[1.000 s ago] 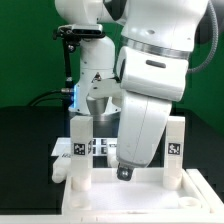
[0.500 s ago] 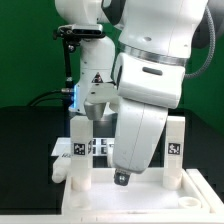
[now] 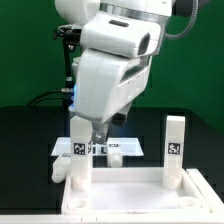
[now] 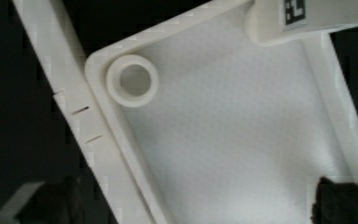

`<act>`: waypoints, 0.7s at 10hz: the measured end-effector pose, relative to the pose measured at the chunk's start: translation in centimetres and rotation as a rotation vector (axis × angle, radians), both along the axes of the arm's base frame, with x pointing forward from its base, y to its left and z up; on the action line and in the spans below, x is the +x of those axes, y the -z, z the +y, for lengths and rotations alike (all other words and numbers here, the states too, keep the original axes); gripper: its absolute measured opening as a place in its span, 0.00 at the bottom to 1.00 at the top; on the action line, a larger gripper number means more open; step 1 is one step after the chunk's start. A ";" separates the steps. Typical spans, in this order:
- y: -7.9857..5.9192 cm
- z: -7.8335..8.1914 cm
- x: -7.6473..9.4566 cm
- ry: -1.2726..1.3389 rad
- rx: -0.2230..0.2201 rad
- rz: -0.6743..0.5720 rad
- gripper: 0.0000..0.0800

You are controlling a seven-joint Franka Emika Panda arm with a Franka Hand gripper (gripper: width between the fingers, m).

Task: Assemble desk

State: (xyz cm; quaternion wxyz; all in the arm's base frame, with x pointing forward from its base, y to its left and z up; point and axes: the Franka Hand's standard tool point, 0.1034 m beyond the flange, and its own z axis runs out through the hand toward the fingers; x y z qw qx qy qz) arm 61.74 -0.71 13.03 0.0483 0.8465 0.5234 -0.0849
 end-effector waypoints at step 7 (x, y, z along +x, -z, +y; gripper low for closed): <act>-5.0 -2.1 -6.1 0.769 -0.008 -0.113 0.81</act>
Offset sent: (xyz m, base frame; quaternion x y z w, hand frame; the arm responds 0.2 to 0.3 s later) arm -0.0573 -0.0185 0.0458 0.0365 0.0035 0.2874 0.9571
